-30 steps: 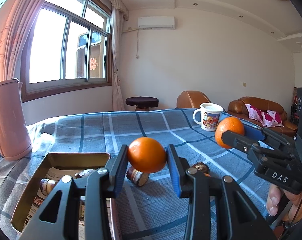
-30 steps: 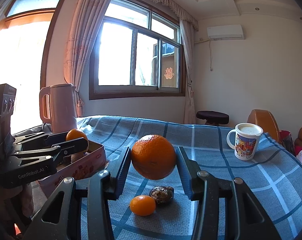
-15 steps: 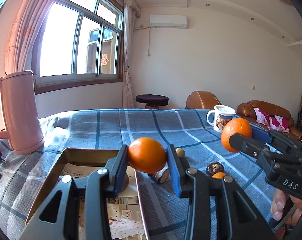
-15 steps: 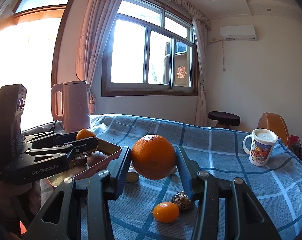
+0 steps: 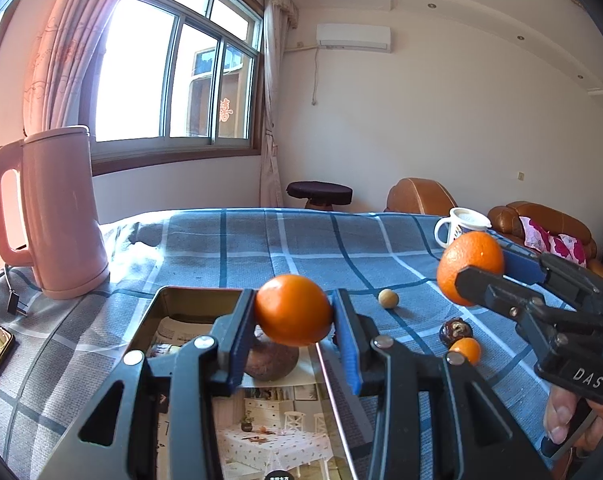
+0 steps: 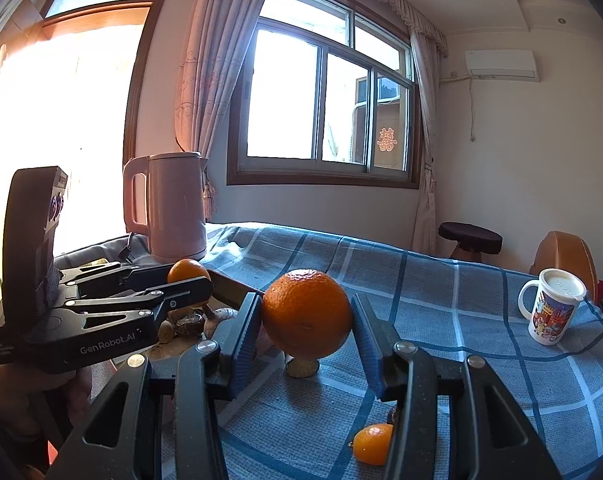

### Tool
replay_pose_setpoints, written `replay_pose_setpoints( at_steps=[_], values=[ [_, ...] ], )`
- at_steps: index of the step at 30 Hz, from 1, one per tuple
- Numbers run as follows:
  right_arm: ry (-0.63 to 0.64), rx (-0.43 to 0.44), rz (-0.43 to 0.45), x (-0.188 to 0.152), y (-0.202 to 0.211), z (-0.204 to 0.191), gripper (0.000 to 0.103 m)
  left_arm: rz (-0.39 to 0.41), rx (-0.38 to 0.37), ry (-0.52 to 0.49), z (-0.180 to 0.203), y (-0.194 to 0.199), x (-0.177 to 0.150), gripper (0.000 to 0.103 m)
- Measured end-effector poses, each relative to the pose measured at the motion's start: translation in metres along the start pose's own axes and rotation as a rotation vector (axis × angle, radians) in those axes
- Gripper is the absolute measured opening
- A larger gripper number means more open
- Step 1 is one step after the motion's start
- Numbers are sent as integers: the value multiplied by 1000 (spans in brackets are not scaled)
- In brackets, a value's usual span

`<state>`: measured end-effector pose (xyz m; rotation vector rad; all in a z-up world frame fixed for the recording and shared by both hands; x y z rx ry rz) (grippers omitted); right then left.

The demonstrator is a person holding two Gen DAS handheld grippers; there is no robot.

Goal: Organize fruits
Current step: 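Carry the orange over the tin box while the right tool carries the large orange there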

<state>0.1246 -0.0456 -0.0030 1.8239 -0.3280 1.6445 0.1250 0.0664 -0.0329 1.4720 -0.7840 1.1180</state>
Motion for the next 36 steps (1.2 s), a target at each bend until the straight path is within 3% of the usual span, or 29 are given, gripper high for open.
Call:
replay_pose_setpoints(
  at_steps=[23,36],
  values=[
    [54,153,-121,-9,-67,-65,48,-83,95,60,-72,-15,-12,40],
    [39,182,-206,-27,-88,-75,48,-139,90,45,-77,-18,-21,40]
  ],
)
Point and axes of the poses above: each gripper's, at about its wrist camera, not at the fingertips, and y roughly against the way its jaws point, z to its right, x to its top, the point moved 10 cm from there along -y, roughly the way its jaws point, and after that the axes turned 11 degrees about x, right-handed, at the moved point
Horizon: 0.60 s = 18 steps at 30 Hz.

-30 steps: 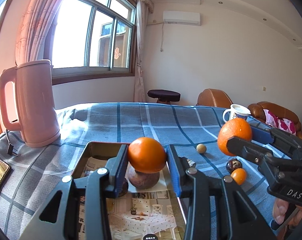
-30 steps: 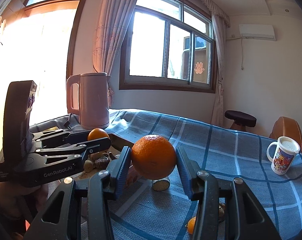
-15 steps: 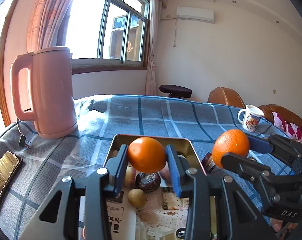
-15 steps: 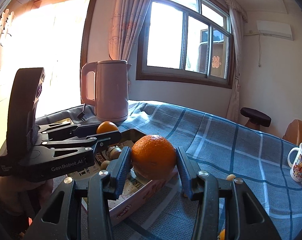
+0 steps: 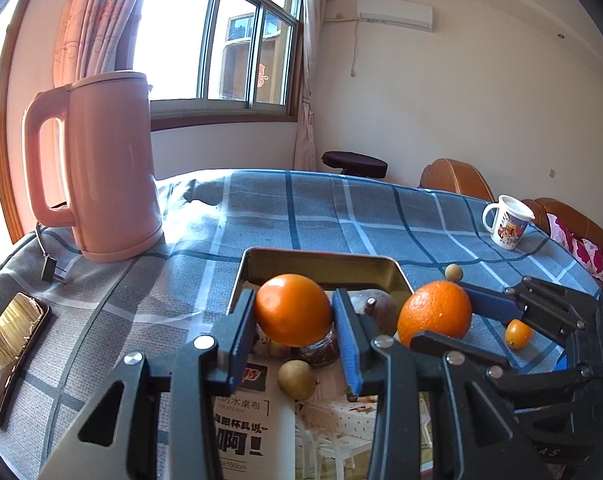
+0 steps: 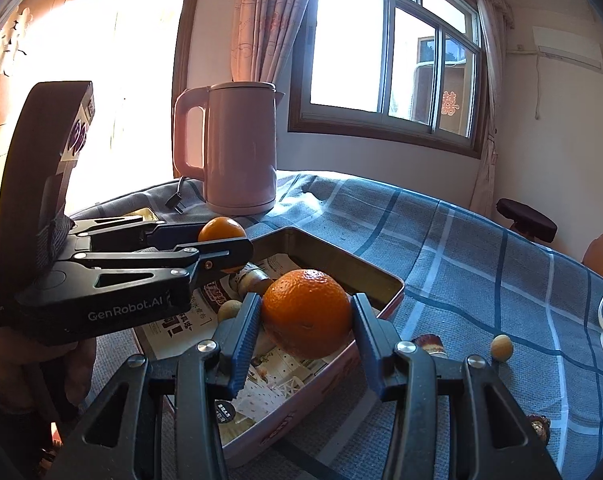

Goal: Organize fruits
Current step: 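Carry the orange over the tin box while the right tool carries the large orange there, then open the left tool to drop the orange in the tin while the right releases its orange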

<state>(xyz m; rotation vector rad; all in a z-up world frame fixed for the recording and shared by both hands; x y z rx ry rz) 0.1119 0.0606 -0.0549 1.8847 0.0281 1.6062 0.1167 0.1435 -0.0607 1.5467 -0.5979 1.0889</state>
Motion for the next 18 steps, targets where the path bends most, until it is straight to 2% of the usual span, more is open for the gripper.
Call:
replay_pose_setpoints(
  at_steps=[18],
  values=[
    [33,30,-99,-10,-20,-12,48,-61,-9,-50,7,-8,-11,40]
  ],
)
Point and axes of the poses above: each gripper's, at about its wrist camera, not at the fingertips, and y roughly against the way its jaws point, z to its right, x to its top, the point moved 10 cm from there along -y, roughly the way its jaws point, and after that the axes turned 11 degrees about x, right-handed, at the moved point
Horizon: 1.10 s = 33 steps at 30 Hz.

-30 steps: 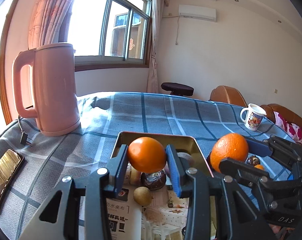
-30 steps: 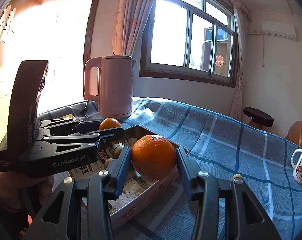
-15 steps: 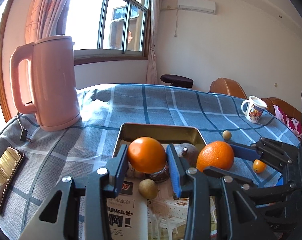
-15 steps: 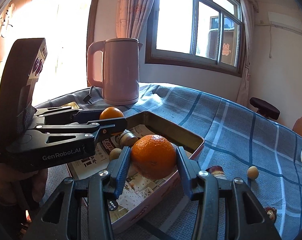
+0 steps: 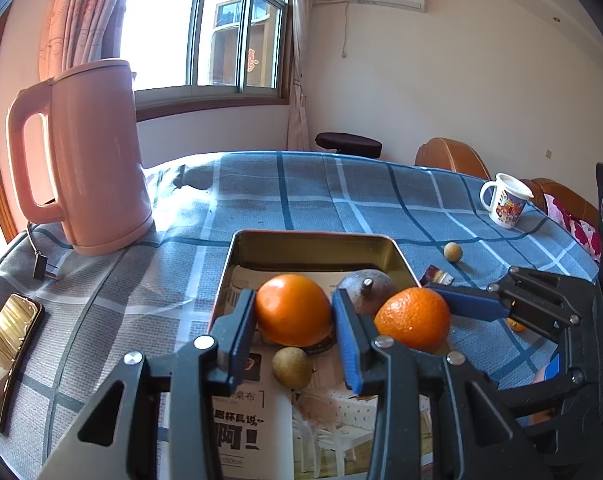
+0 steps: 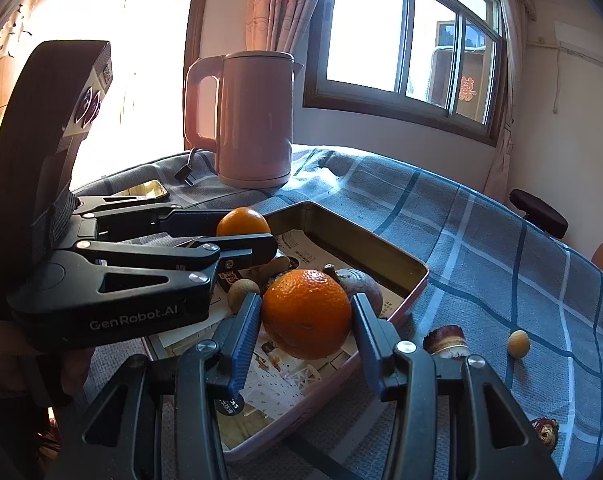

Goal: Organize fruits
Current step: 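Open the left tool to drop the orange in the tin while the right releases its orange, then grasp the brown-and-white cylindrical cake with the right tool while the left tool approaches a small orange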

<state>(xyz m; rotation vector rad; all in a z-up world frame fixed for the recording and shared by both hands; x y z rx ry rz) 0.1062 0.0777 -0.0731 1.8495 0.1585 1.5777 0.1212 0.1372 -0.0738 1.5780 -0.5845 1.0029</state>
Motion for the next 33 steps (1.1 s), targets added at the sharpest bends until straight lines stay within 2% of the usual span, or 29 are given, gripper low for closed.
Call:
replay_pose_setpoints(
  at_steps=[11,13,15,17,21,27,33],
  values=[
    [3,10,-61,-6,-12,-3,48,-20,5,3,-4,-3,-2,41],
    [7,6,-61,-7,-11,-3,49,-16,8,4,-5,-3,-2,44],
    [3,6,-57,-6,-11,-3,49,-5,20,7,-7,-1,-1,57],
    [-8,4,-42,-5,-8,0,50,3,37,11,-9,0,0,65],
    [-32,-2,-10,-4,0,6,51,22,41,29,-12,3,3,66],
    [-93,-67,46,-10,30,40,51,50,40,80,-17,7,7,76],
    [-206,-141,21,-23,37,82,51,61,34,72,-7,6,11,76]
  ],
)
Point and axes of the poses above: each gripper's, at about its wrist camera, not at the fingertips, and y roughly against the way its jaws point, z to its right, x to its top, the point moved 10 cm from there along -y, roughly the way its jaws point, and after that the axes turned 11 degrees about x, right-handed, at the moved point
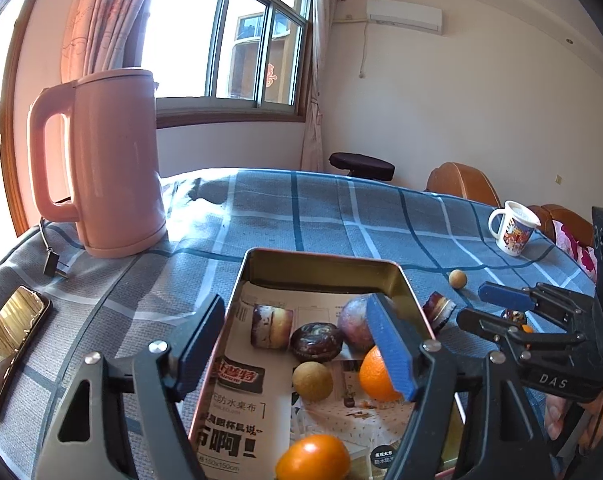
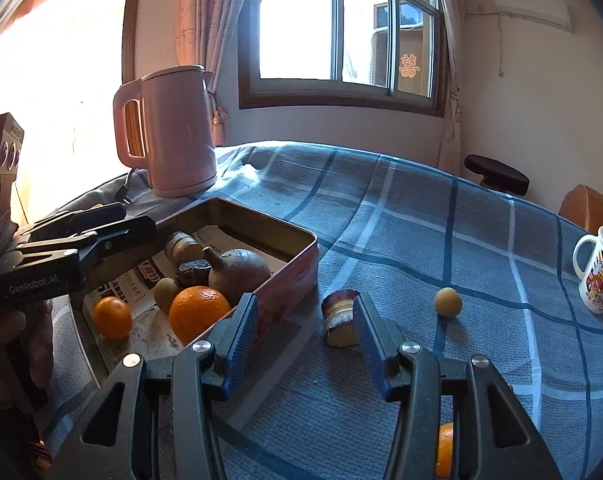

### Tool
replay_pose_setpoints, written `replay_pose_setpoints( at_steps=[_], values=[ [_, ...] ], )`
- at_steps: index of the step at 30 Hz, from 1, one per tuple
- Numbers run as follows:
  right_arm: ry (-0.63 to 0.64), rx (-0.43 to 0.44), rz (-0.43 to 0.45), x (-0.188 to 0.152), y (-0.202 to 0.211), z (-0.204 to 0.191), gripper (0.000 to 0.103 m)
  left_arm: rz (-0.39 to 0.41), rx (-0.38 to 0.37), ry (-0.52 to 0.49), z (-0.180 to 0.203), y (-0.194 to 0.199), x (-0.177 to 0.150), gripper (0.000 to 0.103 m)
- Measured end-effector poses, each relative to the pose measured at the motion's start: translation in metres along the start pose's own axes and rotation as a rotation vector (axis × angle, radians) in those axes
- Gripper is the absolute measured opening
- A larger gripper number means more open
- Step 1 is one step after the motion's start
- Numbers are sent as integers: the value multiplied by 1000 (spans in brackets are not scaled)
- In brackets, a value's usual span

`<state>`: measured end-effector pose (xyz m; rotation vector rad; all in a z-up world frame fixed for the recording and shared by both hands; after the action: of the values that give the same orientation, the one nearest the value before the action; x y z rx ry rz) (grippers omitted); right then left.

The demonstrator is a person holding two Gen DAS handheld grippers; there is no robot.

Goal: Organize fruits
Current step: 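Grasp the brown-and-white cylindrical cake with the right tool while the left tool approaches a small orange, then close the left tool on the small orange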

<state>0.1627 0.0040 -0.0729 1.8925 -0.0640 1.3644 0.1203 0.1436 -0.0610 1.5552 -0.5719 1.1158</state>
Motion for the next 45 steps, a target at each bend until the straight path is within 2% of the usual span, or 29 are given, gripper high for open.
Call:
replay_pose_setpoints(
  at_steps=[7,11,14,17,21,27,33,41,43,45],
  values=[
    [-9,-91,-140,-6,-28,18,51,12,-2,-23,12,-2,9,78],
    [-44,-94,-202,-10,-47,27,51,12,-14,-28,17,-2,9,79],
    [-54,-96,-240,-16,-56,30,39,12,-28,-32,22,-1,8,79],
    [-60,-82,-209,-14,-48,27,39,14,-47,-39,31,1,9,79],
    [-78,-91,-113,-9,-14,28,39,19,-80,-75,55,6,10,79],
    [-133,-190,-4,-22,48,62,39,12,-160,-124,102,14,6,79],
    [-218,-292,18,-41,79,112,39,-62,-270,-169,157,13,-12,79],
    [-279,-319,45,-51,101,135,39,-153,-365,-245,212,6,-38,77],
    [-288,-313,50,-51,101,136,39,-176,-397,-263,225,7,-42,73],
    [-291,-311,53,-52,102,137,39,-194,-425,-296,237,9,-48,65]
  ],
)
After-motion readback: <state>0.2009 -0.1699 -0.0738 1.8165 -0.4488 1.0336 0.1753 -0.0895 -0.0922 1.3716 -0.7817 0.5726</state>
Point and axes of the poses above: each gripper's, at about its wrist camera, not at the fingertips, and y roughly against the way its jaws point, z to its right, x to its top, the point moved 10 cm from there along -y, roughly the way its jaws point, and after that the axes turned 11 degrees about x, right-handed, at the moved point
